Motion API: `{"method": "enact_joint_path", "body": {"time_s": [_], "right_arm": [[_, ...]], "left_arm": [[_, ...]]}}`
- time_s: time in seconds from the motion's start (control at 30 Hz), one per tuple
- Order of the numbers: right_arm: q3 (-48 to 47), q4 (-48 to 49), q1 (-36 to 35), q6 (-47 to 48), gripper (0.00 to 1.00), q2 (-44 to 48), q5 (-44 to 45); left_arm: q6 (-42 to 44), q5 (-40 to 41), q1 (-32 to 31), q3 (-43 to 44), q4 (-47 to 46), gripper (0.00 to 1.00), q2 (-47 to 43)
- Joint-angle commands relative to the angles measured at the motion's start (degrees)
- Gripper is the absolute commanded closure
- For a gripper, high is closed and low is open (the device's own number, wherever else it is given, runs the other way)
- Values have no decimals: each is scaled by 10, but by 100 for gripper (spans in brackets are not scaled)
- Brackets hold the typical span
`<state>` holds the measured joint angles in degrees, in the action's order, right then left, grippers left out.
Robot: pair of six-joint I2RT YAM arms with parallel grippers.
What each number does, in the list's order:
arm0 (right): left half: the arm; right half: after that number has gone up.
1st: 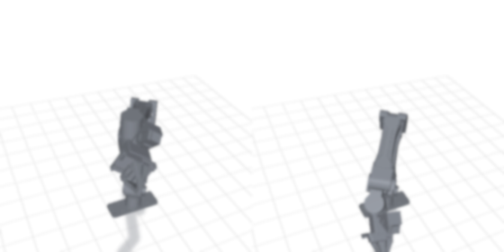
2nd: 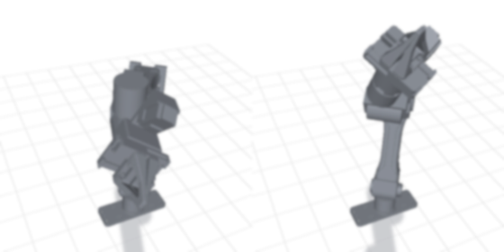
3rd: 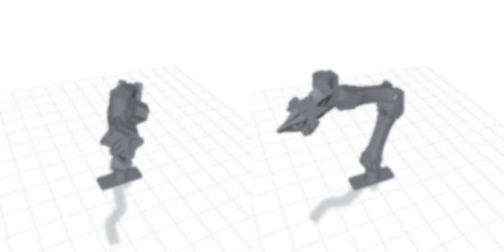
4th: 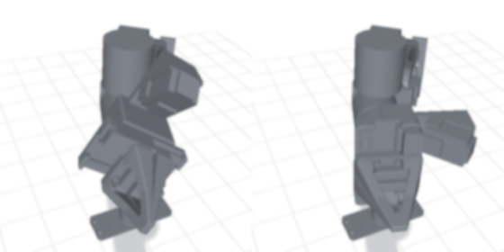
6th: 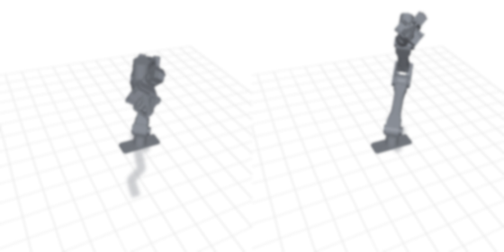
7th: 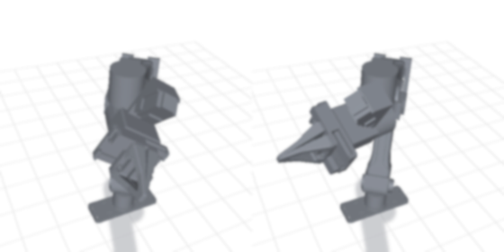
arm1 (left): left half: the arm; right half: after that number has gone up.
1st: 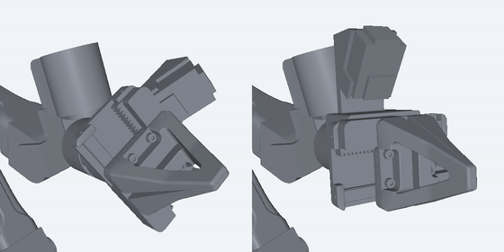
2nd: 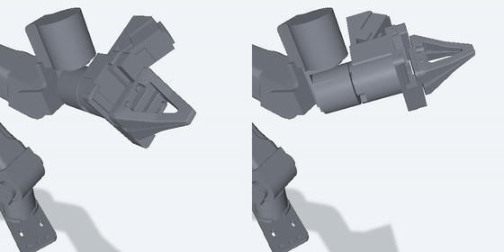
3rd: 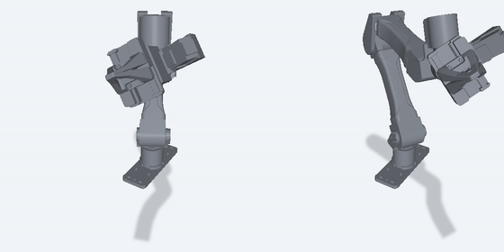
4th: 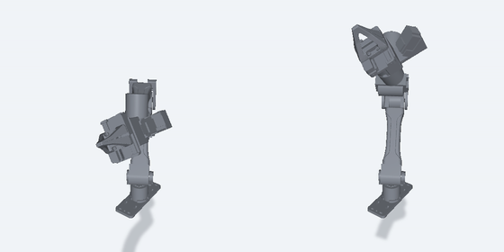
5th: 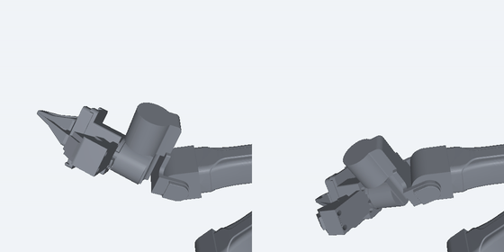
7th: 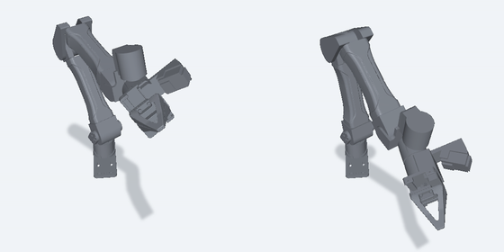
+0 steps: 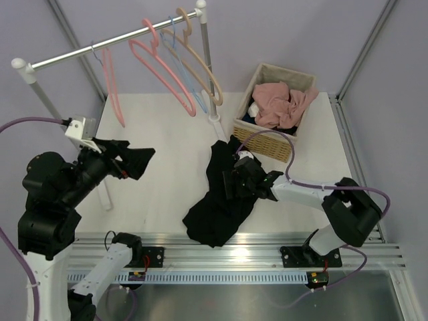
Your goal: Remove the t-shirt from the hanger
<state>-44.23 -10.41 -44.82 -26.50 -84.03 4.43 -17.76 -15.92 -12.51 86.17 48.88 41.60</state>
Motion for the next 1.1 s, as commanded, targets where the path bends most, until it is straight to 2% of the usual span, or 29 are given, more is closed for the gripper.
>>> {"method": "enact_joint_path", "body": {"time_s": [0.0,0.1,0.17,0.3,0.33,0.4,0.43,0.47,0.6,0.77,0.9,0.97,1.07], "right_arm": [[3,53,-26,-43,0,-74,19],[-2,73,-39,-61,1,-129,51],[3,97,-43,-72,6,-152,50],[11,134,-43,-92,24,-192,45],[23,153,-43,-98,45,-190,44],[28,153,-43,-103,71,-167,48],[27,138,-43,-100,92,-155,52],[24,126,-43,-96,100,-125,52],[-16,25,-43,-78,100,-23,77],[-140,-148,-43,-38,100,111,142],[-249,-267,-41,-8,100,175,238],[-316,-296,-41,20,100,193,275],[-371,-310,-41,61,100,219,407]], "left_arm": [[-28,-133,2,-55,-63,1,-6],[-29,-161,2,-87,-90,1,-13],[-21,-176,1,-113,-93,1,-20],[-3,-216,1,-131,-97,1,-33],[-6,-226,1,-127,-96,1,-35],[-16,-246,1,-122,-94,1,-41],[-20,-247,1,-118,-93,1,-44],[-24,-246,1,-117,-92,1,-48],[-22,-243,1,-118,-84,1,-63],[-16,-231,1,-123,-65,1,-68],[-18,-230,1,-133,-63,1,-86],[-20,-229,1,-131,-61,1,-97],[-33,-208,1,-137,-61,1,-123]]}}
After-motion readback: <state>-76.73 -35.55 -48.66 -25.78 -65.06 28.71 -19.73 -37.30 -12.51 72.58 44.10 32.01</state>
